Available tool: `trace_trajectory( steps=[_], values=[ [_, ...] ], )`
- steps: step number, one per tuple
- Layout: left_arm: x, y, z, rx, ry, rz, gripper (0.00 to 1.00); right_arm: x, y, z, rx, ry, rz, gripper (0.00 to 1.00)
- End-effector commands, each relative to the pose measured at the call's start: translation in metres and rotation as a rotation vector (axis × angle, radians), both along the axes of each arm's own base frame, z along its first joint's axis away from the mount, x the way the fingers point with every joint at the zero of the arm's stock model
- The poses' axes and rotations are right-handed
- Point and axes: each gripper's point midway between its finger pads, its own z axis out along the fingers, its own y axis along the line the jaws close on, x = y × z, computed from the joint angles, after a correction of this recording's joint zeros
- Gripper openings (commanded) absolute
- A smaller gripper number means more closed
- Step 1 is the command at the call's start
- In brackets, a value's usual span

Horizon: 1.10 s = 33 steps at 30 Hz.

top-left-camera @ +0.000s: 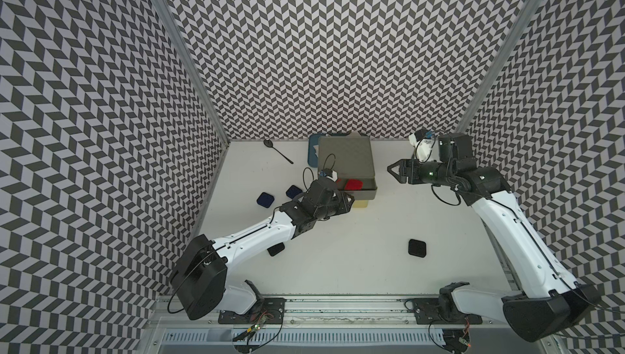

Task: Place the brooch boxes into the drawer by color
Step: Close the drawer in the storage box.

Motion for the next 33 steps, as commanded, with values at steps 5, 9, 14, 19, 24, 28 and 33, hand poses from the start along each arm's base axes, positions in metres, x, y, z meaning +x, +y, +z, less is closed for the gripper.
trace_trajectory(
  steps=[5, 9, 14, 19, 24, 28, 33],
  values=[
    [0.028, -0.005, 0.058, -0.108, -0.157, 0.003, 0.03, 0.006, -0.003, 0.006, -0.012, -0.052, -0.007, 0.75],
    [0.036, -0.002, 0.058, -0.11, -0.159, 0.012, 0.03, 0.007, -0.002, 0.004, -0.009, -0.052, -0.005, 0.75],
    [0.046, -0.003, 0.057, -0.114, -0.157, 0.015, 0.03, 0.008, -0.002, 0.002, -0.014, -0.049, -0.003, 0.75],
    [0.055, -0.007, 0.057, -0.123, -0.16, 0.014, 0.03, 0.011, -0.002, -0.002, -0.025, -0.044, -0.003, 0.75],
    [0.062, -0.013, 0.054, -0.128, -0.155, 0.009, 0.03, 0.015, -0.001, -0.005, -0.027, -0.039, 0.001, 0.75],
    [0.066, -0.013, 0.048, -0.127, -0.146, 0.012, 0.03, 0.015, -0.001, -0.006, -0.033, -0.038, 0.008, 0.75],
    [0.069, -0.014, 0.044, -0.133, -0.14, 0.02, 0.03, 0.016, 0.001, -0.009, -0.036, -0.033, 0.016, 0.75]
  ],
)
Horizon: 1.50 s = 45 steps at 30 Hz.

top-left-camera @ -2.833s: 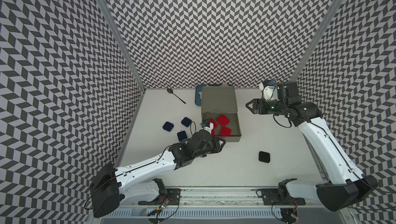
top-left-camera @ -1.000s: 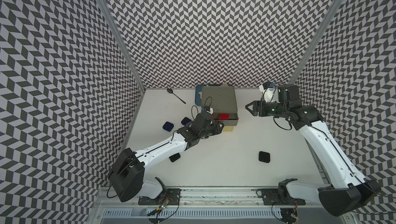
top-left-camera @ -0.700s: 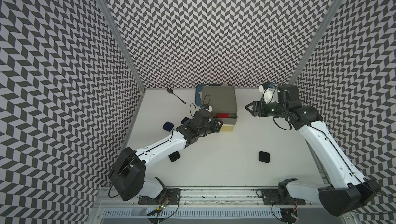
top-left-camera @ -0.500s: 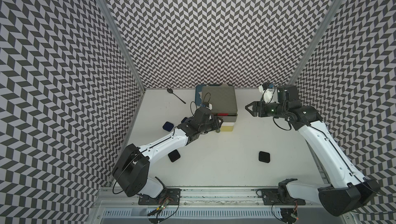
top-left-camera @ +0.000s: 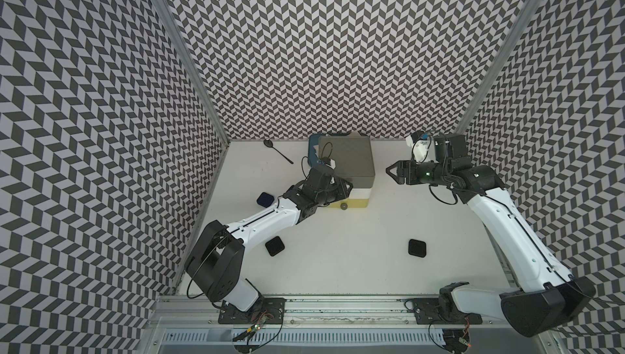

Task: Place the brooch boxes into the drawer by color
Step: Close the drawer in the storage box.

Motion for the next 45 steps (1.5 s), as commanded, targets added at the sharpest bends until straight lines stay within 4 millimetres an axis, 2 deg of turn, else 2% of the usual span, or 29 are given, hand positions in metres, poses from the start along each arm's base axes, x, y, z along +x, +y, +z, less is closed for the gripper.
trace_trajectory(
  steps=[1, 3, 7, 10, 18, 21, 24, 25, 28, 30, 39, 45],
  values=[
    [0.02, -0.014, 0.043, -0.097, -0.13, -0.005, 0.03, 0.01, 0.001, 0.005, 0.003, -0.046, 0.006, 0.75],
    [0.02, -0.015, 0.041, -0.097, -0.126, -0.004, 0.04, 0.009, 0.002, 0.004, 0.004, -0.043, 0.009, 0.75],
    [0.021, -0.014, 0.039, -0.095, -0.123, -0.002, 0.12, 0.01, 0.001, 0.004, -0.001, -0.046, 0.008, 0.75],
    [0.021, -0.014, 0.039, -0.095, -0.123, -0.001, 0.24, 0.009, 0.001, 0.004, 0.0, -0.046, 0.009, 0.75],
    [0.018, -0.013, 0.041, -0.095, -0.122, -0.006, 0.47, 0.009, 0.001, 0.003, 0.001, -0.044, 0.01, 0.76],
    [0.016, -0.012, 0.043, -0.098, -0.122, -0.01, 0.6, 0.009, 0.001, 0.002, 0.0, -0.041, 0.01, 0.76],
    [0.014, -0.01, 0.047, -0.103, -0.128, -0.008, 0.67, 0.008, 0.001, 0.002, 0.003, -0.043, 0.01, 0.76],
    [0.014, -0.009, 0.048, -0.104, -0.131, -0.005, 0.73, 0.007, 0.001, 0.002, 0.003, -0.042, 0.01, 0.76],
    [0.012, -0.007, 0.051, -0.102, -0.135, 0.0, 0.75, 0.007, 0.001, 0.003, 0.005, -0.044, 0.009, 0.76],
    [0.011, -0.005, 0.053, -0.103, -0.137, 0.001, 0.81, 0.006, 0.001, 0.004, 0.007, -0.045, 0.009, 0.76],
    [-0.003, 0.005, 0.065, -0.115, -0.151, 0.006, 0.82, 0.003, 0.001, 0.005, 0.012, -0.049, 0.012, 0.76],
    [-0.024, 0.019, 0.056, -0.072, -0.154, 0.036, 0.82, -0.002, 0.0, 0.008, 0.017, -0.058, 0.012, 0.76]
  ],
)
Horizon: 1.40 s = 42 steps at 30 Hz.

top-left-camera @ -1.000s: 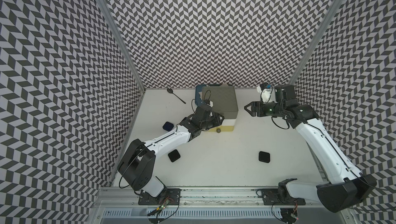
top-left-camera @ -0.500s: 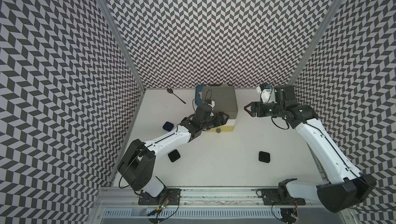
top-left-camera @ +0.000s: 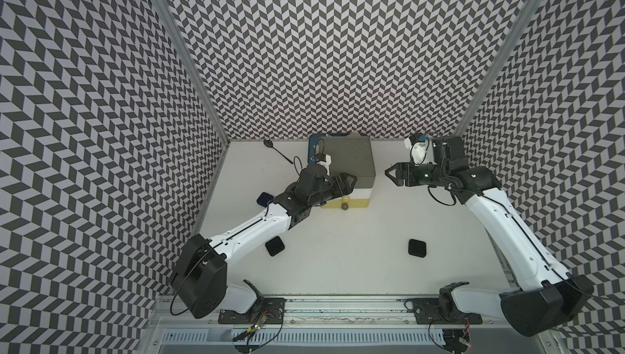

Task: Place the brooch boxes into the drawer by color
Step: Close the drawer in the storage box, then open the drawer in the storage box.

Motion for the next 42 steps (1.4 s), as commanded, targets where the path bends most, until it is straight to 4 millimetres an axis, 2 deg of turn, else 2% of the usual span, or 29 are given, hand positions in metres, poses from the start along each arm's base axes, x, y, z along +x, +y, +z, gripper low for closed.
trace_trajectory(
  steps=[1, 8, 11, 13, 15, 19, 25, 31, 42],
  values=[
    [-0.011, 0.009, -0.001, 0.034, -0.041, 0.028, 0.82, -0.002, -0.001, 0.019, 0.024, -0.074, 0.004, 0.76],
    [-0.053, 0.019, -0.035, 0.172, -0.081, 0.076, 0.8, -0.004, -0.003, 0.022, 0.021, -0.084, -0.001, 0.77],
    [-0.065, 0.036, -0.049, 0.199, -0.131, 0.187, 0.8, -0.005, -0.003, 0.021, 0.023, -0.082, -0.002, 0.77],
    [-0.074, 0.047, -0.051, 0.171, -0.209, 0.259, 0.79, -0.005, -0.002, 0.02, 0.025, -0.079, 0.0, 0.77],
    [-0.078, 0.056, -0.053, 0.155, -0.265, 0.309, 0.78, -0.005, -0.002, 0.019, 0.027, -0.078, 0.001, 0.77],
    [-0.072, 0.063, -0.069, 0.247, -0.308, 0.374, 0.79, -0.004, -0.002, 0.018, 0.024, -0.078, -0.003, 0.77],
    [-0.068, 0.048, -0.08, 0.254, -0.441, 0.333, 0.78, 0.0, -0.001, 0.012, 0.024, -0.067, -0.003, 0.77],
    [-0.058, 0.017, -0.095, 0.324, -0.46, 0.265, 0.79, 0.003, -0.003, 0.008, 0.007, -0.062, -0.009, 0.76],
    [-0.033, -0.008, -0.108, 0.353, -0.457, 0.254, 0.76, 0.011, 0.001, 0.002, -0.01, -0.038, 0.014, 0.77]
  ],
)
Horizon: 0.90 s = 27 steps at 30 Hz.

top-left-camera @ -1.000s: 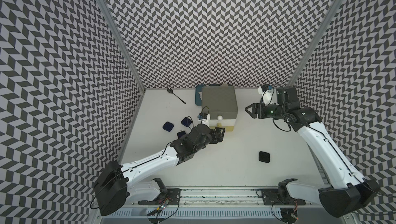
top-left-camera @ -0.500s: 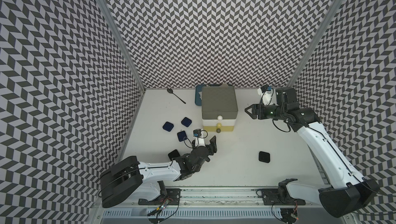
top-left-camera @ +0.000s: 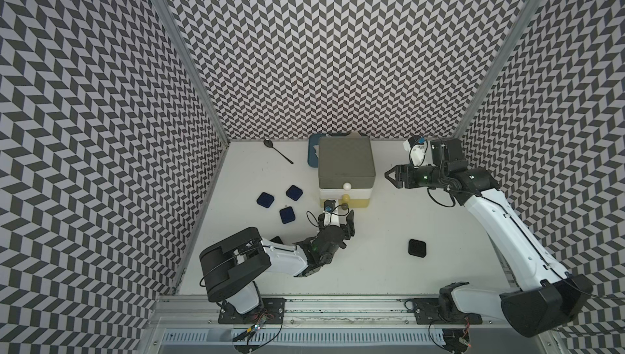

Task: Place the brooch boxes into the drawer by color
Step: Open the drawer in the storage box.

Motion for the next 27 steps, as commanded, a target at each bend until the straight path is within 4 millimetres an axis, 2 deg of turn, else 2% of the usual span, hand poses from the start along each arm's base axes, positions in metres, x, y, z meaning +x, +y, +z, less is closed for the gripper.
trace_trajectory(
  steps=[1, 15, 27],
  values=[
    [0.012, -0.012, 0.01, -0.024, -0.025, -0.01, 0.76, 0.011, 0.001, 0.012, 0.005, -0.053, 0.006, 0.76],
    [0.047, -0.015, 0.003, -0.031, 0.002, -0.008, 0.69, 0.016, 0.007, 0.002, 0.01, -0.024, 0.03, 0.77],
    [0.055, -0.019, 0.001, -0.028, 0.019, 0.008, 0.58, 0.017, 0.007, 0.001, 0.012, -0.022, 0.031, 0.77]
  ],
)
